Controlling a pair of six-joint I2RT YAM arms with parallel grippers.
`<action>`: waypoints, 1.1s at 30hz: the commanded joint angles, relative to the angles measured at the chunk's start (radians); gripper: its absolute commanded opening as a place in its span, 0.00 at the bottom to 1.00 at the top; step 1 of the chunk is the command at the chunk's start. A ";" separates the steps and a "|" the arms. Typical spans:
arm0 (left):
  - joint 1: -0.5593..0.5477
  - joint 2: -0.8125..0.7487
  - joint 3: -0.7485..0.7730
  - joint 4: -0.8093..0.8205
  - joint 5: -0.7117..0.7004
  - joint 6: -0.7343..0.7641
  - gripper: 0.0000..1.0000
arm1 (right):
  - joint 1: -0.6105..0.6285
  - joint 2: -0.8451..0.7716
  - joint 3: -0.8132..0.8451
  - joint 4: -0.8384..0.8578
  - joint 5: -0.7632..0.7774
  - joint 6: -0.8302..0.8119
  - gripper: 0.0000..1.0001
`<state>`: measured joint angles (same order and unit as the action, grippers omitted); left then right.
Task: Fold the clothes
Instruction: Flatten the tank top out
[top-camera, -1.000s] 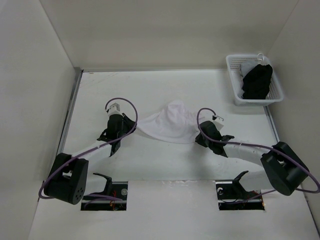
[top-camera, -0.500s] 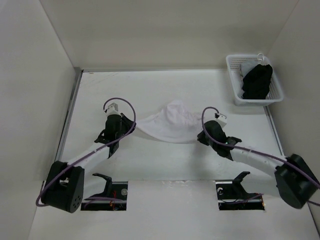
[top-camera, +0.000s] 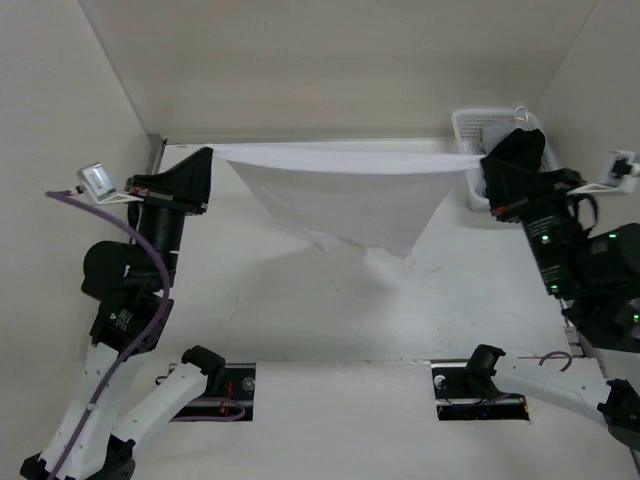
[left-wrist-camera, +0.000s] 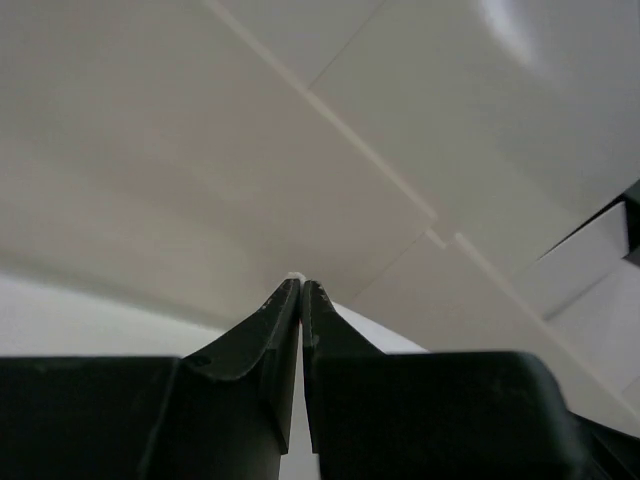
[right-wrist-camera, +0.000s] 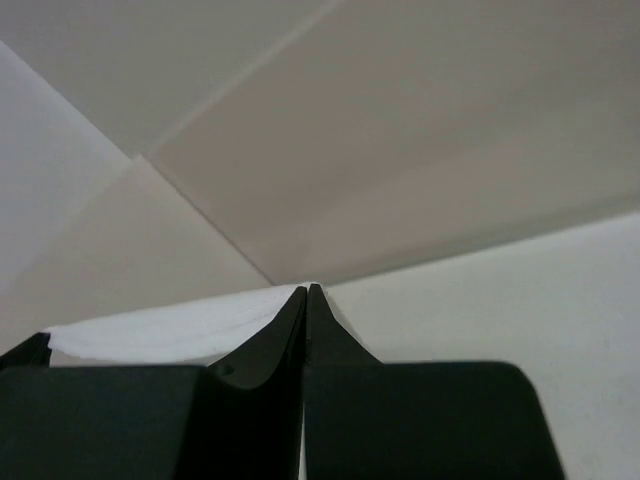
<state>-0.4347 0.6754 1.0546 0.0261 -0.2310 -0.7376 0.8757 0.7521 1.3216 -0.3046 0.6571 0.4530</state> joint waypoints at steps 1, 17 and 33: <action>-0.046 0.019 0.117 -0.006 -0.117 0.095 0.04 | 0.090 0.064 0.175 0.004 0.134 -0.235 0.00; 0.056 0.369 0.230 0.075 -0.171 0.167 0.05 | -0.252 0.470 0.430 0.094 -0.233 -0.202 0.00; 0.311 0.817 0.775 -0.005 0.093 0.047 0.03 | -0.521 1.023 1.191 -0.122 -0.487 -0.082 0.00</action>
<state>-0.1310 1.5875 1.7325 -0.0647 -0.1654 -0.7094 0.3523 1.8317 2.3619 -0.4500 0.1940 0.3565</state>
